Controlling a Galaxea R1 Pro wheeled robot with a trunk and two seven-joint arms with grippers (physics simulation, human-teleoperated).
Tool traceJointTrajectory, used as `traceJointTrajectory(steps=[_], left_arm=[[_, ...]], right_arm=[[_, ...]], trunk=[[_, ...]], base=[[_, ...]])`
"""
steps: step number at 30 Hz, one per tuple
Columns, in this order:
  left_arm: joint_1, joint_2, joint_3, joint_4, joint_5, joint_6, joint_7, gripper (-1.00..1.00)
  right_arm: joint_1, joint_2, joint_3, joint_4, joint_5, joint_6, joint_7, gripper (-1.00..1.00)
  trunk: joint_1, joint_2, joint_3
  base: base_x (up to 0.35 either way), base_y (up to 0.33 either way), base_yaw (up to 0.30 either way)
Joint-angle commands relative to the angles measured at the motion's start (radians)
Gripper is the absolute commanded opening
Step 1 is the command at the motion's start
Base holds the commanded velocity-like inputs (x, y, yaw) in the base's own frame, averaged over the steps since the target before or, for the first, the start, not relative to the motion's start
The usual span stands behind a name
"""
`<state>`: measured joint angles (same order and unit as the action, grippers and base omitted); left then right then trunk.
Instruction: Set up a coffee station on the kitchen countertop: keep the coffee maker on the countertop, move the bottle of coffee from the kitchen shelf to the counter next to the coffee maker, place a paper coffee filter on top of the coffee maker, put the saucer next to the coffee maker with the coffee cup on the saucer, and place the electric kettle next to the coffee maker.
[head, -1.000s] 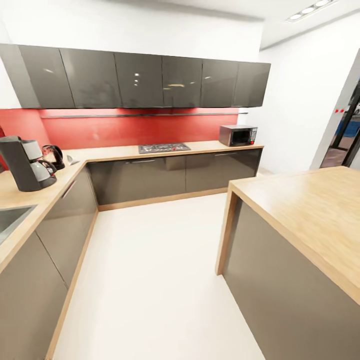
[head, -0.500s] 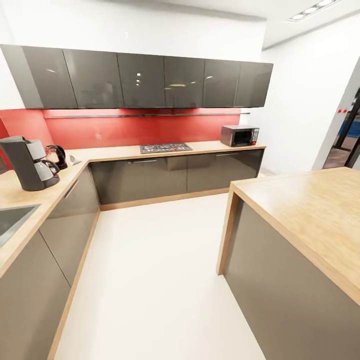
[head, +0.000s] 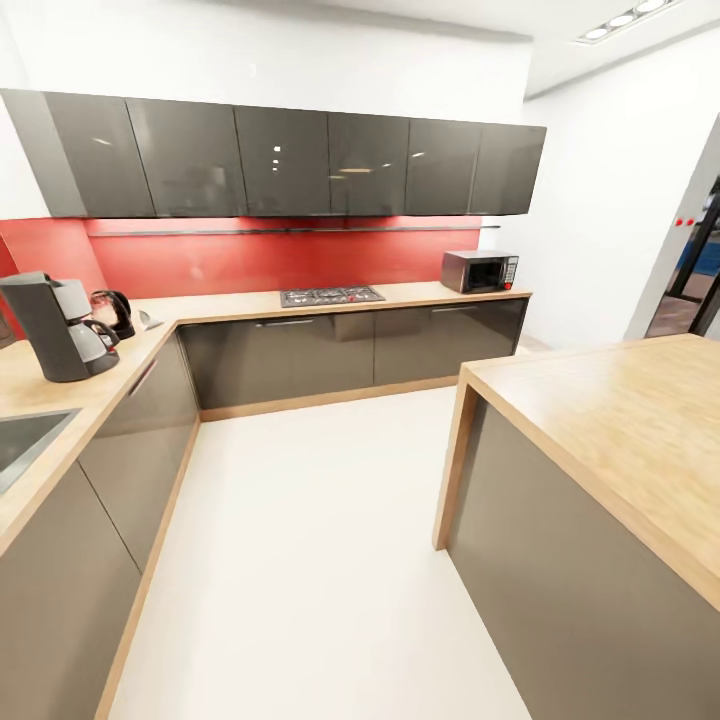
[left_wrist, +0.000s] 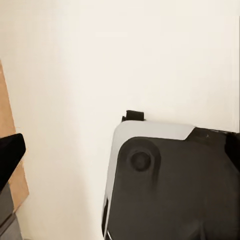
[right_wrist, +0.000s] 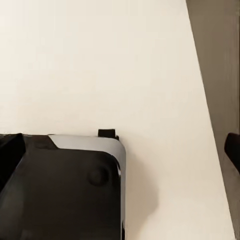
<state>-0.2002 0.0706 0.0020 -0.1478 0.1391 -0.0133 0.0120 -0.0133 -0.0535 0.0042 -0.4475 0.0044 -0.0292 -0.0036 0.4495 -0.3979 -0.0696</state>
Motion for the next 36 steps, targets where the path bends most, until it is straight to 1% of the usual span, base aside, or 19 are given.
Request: traceJointTrajectory(steps=[1, 3, 7, 10, 12, 14, 16, 18, 20, 24, 25, 30, 36], left_arm=[[-0.013, 0.002, -0.001, -0.002, 0.015, -0.002, 0.002, 1.0], [-0.054, 0.009, -0.001, -0.011, 0.035, -0.002, 0.004, 1.0], [-0.103, 0.018, -0.001, -0.039, 0.049, -0.004, 0.005, 1.0], [-0.119, 0.02, -0.001, -0.076, 0.052, -0.006, 0.005, 1.0], [-0.126, 0.019, 0.0, -0.118, 0.053, -0.022, 0.005, 1.0], [-0.127, 0.019, 0.001, -0.134, 0.054, -0.04, 0.005, 1.0], [-0.127, 0.018, 0.003, -0.148, 0.054, -0.079, 0.005, 1.0], [-0.124, 0.015, 0.004, -0.153, 0.055, -0.133, 0.003, 1.0], [-0.117, 0.012, -0.001, -0.15, 0.053, -0.168, -0.01, 1.0], [-0.114, 0.006, -0.004, -0.141, 0.05, -0.178, -0.036, 1.0], [-0.115, 0.006, -0.005, -0.133, 0.051, -0.184, -0.067, 1.0], [-0.115, 0.012, -0.002, -0.13, 0.057, -0.184, -0.078, 1.0], [-0.112, 0.018, -0.001, -0.129, 0.052, -0.188, -0.08, 1.0]], right_arm=[[0.0, 0.0, 0.0, -0.018, 0.0, -0.003, 0.0, 1.0], [0.0, 0.001, 0.0, -0.081, 0.0, -0.003, 0.003, 1.0], [0.0, 0.003, 0.0, -0.162, -0.002, -0.004, 0.007, 1.0], [0.0, 0.005, 0.0, -0.21, -0.003, -0.004, 0.007, 1.0], [0.0, 0.005, 0.0, -0.236, -0.002, -0.004, 0.008, 1.0], [0.0, 0.005, 0.0, -0.242, -0.001, -0.004, 0.008, 1.0], [0.0, 0.002, 0.0, -0.247, -0.001, -0.005, 0.009, 1.0], [0.0, 0.0, 0.0, -0.249, 0.001, -0.004, 0.009, 1.0], [0.0, -0.001, 0.001, -0.245, 0.006, -0.003, 0.009, 1.0], [0.0, -0.002, 0.001, -0.226, 0.007, -0.004, 0.009, 1.0], [0.0, -0.003, 0.002, -0.216, 0.007, -0.004, 0.008, 1.0], [0.0, -0.003, 0.002, -0.213, 0.006, -0.006, 0.007, 1.0], [0.0, -0.003, -0.001, -0.21, 0.006, -0.012, 0.006, 1.0]], trunk=[[0.0, -0.002, -0.002], [0.0, -0.002, -0.002], [0.0, -0.002, -0.002], [0.0, -0.002, -0.002], [0.0, -0.002, -0.002], [0.0, -0.002, -0.002], [0.0, -0.002, -0.002], [0.0, -0.002, -0.002], [0.0, -0.002, -0.002], [0.0, -0.002, -0.002], [0.0, -0.002, -0.002], [0.0, -0.002, -0.002], [0.0, -0.002, -0.002]], base=[[0.0, 0.0, 0.0], [0.0, 0.0, 0.0], [0.0, 0.0, 0.0], [0.0, 0.0, 0.0], [0.0, 0.0, 0.0], [0.0, 0.0, 0.0], [0.0, 0.0, 0.0], [0.0, 0.0, 0.0], [0.0, 0.0, 0.0], [0.0, 0.0, 0.0], [0.0, 0.0, 0.0], [0.0, 0.0, 0.0], [0.103, 0.061, 0.0]])
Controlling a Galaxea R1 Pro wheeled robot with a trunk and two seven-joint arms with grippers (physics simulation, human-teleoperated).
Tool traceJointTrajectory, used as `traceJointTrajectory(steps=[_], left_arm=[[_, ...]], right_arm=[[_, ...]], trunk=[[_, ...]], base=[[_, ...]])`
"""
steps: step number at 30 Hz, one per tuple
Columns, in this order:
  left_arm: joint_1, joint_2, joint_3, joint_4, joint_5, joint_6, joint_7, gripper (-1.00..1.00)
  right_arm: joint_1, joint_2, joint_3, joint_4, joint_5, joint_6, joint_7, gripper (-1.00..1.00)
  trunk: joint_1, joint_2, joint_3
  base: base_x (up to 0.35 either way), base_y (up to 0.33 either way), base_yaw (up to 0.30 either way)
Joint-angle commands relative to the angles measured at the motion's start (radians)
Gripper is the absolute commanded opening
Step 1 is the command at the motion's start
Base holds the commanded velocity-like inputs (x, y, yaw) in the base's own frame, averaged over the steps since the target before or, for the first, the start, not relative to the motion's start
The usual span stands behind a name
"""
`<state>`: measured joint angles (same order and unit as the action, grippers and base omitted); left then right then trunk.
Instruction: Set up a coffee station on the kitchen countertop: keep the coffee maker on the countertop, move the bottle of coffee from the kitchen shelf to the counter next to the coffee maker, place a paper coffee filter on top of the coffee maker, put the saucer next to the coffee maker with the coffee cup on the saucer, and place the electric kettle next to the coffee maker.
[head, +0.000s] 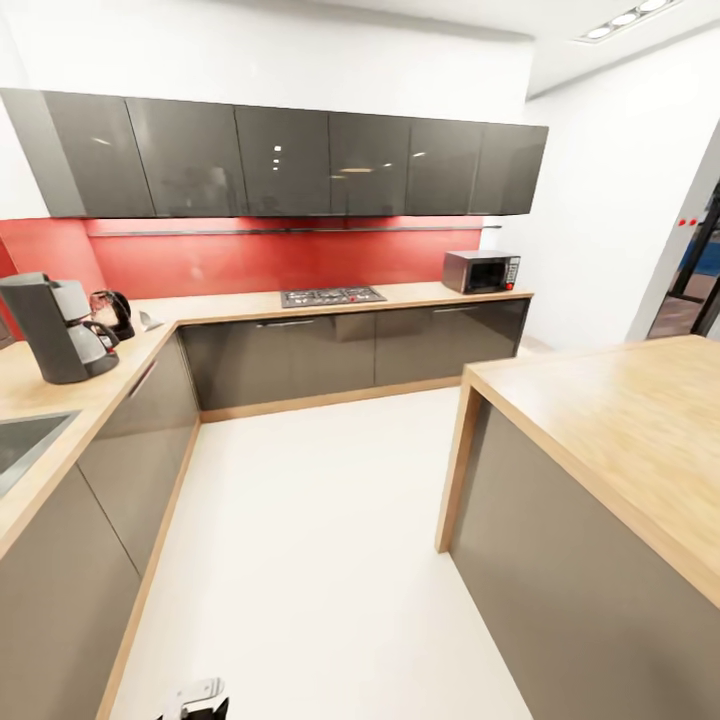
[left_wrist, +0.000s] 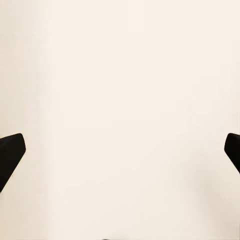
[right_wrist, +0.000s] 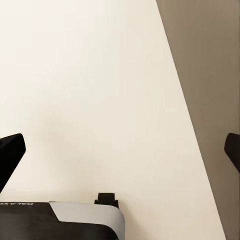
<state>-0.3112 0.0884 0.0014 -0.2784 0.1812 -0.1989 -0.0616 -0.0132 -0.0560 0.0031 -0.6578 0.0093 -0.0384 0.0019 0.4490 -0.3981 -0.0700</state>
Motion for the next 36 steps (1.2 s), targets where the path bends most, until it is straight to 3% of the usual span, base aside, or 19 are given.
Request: traceJointTrajectory(steps=[1, 8, 21, 36], left_arm=[[0.0, 0.001, 0.0, 0.001, 0.009, -0.003, -0.007, 1.0], [0.013, 0.002, 0.0, 0.001, 0.004, -0.006, 0.002, 1.0], [0.014, 0.002, 0.0, 0.001, 0.0, -0.007, 0.006, 1.0], [0.014, 0.005, 0.0, 0.002, 0.001, -0.007, 0.006, 1.0]], right_arm=[[-0.001, 0.0, 0.0, 0.0, 0.001, -0.003, -0.001, 1.0], [-0.001, 0.002, -0.002, 0.005, 0.0, -0.009, -0.005, 1.0], [-0.001, 0.004, -0.002, 0.056, 0.0, -0.059, -0.005, 1.0], [-0.001, 0.004, 0.0, 0.056, 0.0, -0.063, -0.005, 1.0]], trunk=[[0.001, -0.002, -0.002], [0.001, -0.002, -0.003], [0.001, -0.002, -0.01], [0.001, -0.002, -0.019]], base=[[0.237, 0.135, 0.0], [0.314, 0.052, 0.106], [0.332, -0.114, 0.259], [0.329, -0.065, 0.268]])
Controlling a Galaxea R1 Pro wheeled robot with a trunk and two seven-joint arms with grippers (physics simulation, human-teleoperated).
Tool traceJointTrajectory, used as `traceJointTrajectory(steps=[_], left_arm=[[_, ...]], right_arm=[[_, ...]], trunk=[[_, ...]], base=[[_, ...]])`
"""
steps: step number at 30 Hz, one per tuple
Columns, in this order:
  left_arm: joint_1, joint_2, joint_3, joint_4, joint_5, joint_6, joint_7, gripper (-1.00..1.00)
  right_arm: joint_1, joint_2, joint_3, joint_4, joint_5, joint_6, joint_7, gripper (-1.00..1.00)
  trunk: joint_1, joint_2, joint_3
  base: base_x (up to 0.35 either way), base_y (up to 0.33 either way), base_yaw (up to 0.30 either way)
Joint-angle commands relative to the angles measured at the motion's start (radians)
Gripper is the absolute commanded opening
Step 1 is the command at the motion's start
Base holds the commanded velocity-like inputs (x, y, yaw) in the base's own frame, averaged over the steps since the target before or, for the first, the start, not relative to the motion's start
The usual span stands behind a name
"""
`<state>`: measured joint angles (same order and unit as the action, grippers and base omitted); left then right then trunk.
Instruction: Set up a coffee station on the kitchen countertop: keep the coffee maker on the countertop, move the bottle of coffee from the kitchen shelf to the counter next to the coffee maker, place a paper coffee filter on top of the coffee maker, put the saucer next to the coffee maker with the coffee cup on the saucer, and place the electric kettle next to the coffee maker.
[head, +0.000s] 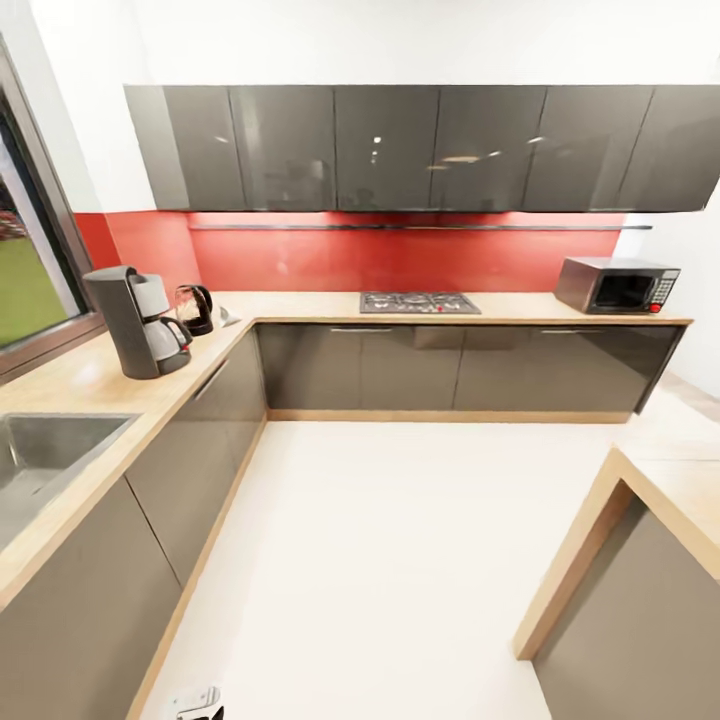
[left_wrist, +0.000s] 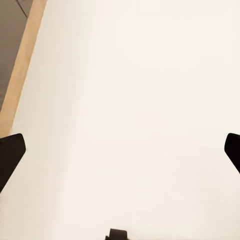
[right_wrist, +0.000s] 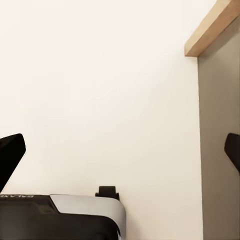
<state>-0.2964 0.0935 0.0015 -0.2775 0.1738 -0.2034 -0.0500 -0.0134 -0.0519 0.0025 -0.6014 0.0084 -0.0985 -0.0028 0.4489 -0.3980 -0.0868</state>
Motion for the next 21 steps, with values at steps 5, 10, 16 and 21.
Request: traceJointTrajectory(steps=[5, 10, 16, 21], left_arm=[[-0.001, 0.0, 0.0, 0.001, 0.009, -0.003, -0.005, 1.0], [-0.001, 0.0, 0.0, 0.001, 0.009, -0.003, -0.005, 1.0], [-0.001, 0.0, 0.0, 0.001, 0.008, -0.002, -0.005, 1.0], [-0.001, -0.001, 0.0, 0.001, 0.007, -0.002, -0.005, 1.0]], right_arm=[[0.0, 0.0, 0.0, 0.0, 0.001, -0.003, 0.0, 1.0], [0.0, 0.0, 0.002, 0.0, 0.001, -0.003, 0.0, 1.0], [0.0, 0.0, 0.002, -0.001, 0.001, -0.003, 0.0, 1.0], [0.0, 0.0, 0.001, -0.002, 0.001, -0.004, 0.0, 1.0]], trunk=[[0.001, -0.002, -0.005], [0.001, -0.002, -0.008], [0.001, -0.002, -0.011], [0.001, -0.002, -0.012]], base=[[0.339, 0.0, 0.268], [0.339, 0.0, 0.268], [0.339, 0.0, 0.259], [0.339, 0.0, 0.074]])
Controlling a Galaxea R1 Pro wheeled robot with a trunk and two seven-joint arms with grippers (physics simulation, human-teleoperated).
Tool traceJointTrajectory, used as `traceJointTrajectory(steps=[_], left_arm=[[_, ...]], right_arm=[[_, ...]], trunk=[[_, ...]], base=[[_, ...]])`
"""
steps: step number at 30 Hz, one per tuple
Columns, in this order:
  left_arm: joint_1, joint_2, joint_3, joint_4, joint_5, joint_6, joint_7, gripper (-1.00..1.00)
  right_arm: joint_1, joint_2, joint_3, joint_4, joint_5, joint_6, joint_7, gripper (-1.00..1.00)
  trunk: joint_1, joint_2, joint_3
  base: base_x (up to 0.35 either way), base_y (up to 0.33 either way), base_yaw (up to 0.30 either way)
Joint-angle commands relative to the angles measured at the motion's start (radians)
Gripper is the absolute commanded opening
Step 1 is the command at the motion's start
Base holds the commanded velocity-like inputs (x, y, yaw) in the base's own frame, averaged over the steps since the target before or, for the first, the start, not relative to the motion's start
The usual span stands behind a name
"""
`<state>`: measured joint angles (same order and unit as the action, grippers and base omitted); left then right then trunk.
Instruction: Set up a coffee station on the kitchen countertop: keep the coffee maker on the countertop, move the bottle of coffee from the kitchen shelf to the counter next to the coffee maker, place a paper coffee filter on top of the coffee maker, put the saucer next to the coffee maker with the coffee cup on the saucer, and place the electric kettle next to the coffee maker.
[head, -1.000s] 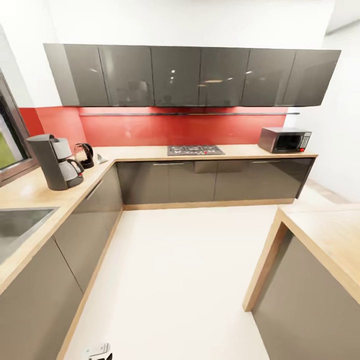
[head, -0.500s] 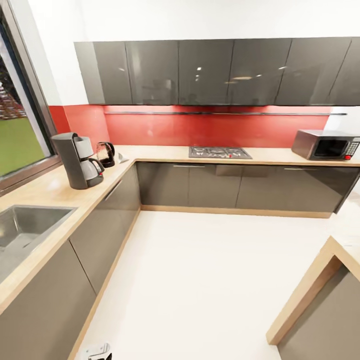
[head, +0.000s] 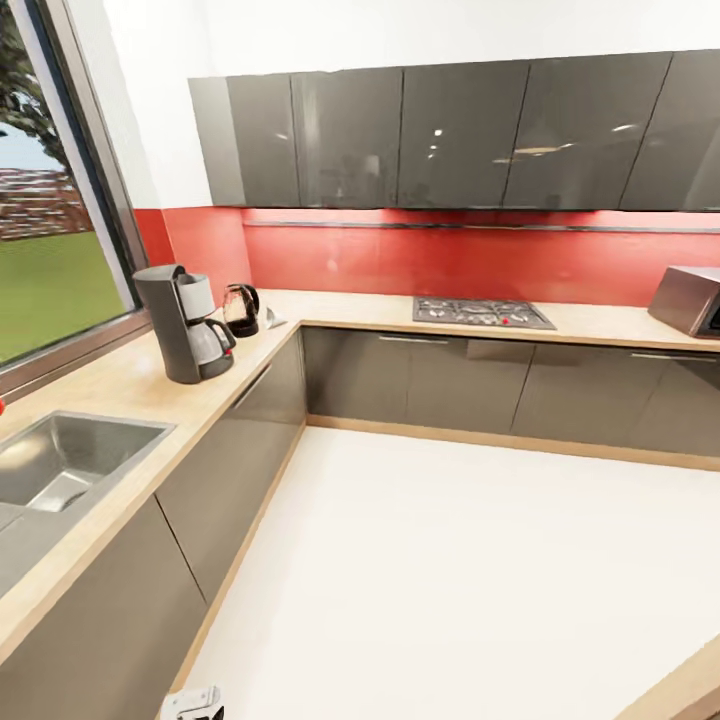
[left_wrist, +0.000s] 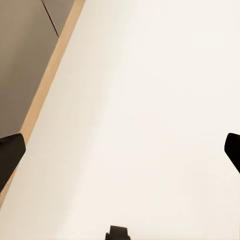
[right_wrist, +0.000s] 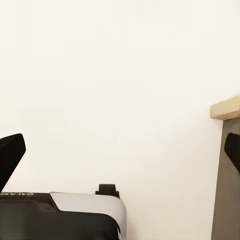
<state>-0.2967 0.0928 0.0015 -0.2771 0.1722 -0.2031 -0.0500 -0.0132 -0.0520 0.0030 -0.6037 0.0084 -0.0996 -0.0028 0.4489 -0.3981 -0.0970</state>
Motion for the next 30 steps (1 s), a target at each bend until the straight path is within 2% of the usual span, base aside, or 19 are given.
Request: traceJointTrajectory(steps=[1, 11, 30], left_arm=[[-0.001, 0.0, -0.001, 0.001, 0.009, -0.003, -0.005, 1.0], [-0.001, -0.001, -0.002, 0.001, 0.009, -0.002, -0.005, 1.0], [-0.001, -0.001, -0.003, 0.003, 0.009, -0.002, -0.005, 1.0]], right_arm=[[-0.001, -0.001, 0.0, 0.0, 0.001, -0.004, 0.0, 1.0], [-0.001, -0.003, -0.001, 0.001, 0.002, -0.005, 0.0, 1.0], [-0.001, -0.002, -0.003, 0.007, 0.001, -0.005, 0.0, 1.0]], trunk=[[0.001, -0.002, -0.002], [0.001, -0.002, -0.002], [0.001, -0.002, -0.002]], base=[[0.339, 0.0, 0.013], [0.338, -0.053, 0.002], [0.333, -0.143, 0.0]])
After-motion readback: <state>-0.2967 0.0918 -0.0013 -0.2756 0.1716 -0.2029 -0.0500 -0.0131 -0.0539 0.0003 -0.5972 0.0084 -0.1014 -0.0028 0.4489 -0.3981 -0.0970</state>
